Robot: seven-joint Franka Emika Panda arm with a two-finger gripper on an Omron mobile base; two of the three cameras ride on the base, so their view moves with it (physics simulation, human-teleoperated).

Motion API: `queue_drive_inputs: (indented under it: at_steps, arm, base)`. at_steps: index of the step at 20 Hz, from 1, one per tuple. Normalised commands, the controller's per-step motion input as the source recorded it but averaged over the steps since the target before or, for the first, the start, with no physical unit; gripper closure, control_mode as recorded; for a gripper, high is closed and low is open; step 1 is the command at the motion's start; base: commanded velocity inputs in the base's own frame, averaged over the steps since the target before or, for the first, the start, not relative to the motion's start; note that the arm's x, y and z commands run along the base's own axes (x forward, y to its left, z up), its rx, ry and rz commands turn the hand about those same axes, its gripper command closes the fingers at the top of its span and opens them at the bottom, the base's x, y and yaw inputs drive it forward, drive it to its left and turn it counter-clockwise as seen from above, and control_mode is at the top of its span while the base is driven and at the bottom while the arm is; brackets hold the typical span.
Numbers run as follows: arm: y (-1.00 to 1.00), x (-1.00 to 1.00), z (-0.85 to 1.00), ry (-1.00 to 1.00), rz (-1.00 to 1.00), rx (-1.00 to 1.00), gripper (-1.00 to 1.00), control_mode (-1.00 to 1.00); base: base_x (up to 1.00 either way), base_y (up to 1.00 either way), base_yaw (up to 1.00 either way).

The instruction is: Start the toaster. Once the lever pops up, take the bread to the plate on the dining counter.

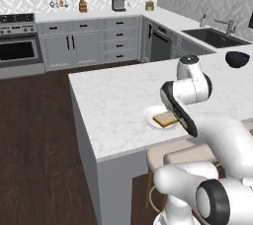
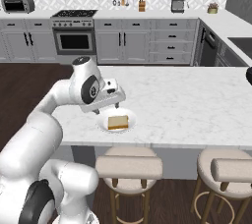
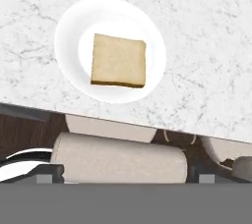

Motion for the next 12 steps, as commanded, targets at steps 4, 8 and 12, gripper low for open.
queue_drive_inputs:
  at_steps: [4,8,12]
  arm:
    - [-0.09,-0.65,0.42,-0.19,0.06,0.11,-1.0,-1.0]
    - [0.01,-0.72,0.44,-0.16,0.04,0.03,-1.0,-1.0]
    - [0.37,-0.69,0.3,-0.11,0.08,0.0,-1.0,-1.0]
  base:
    - [0.0,0.0,0.0]
    - [0.0,0.0,0.0]
    - [0.0,0.0,0.0]
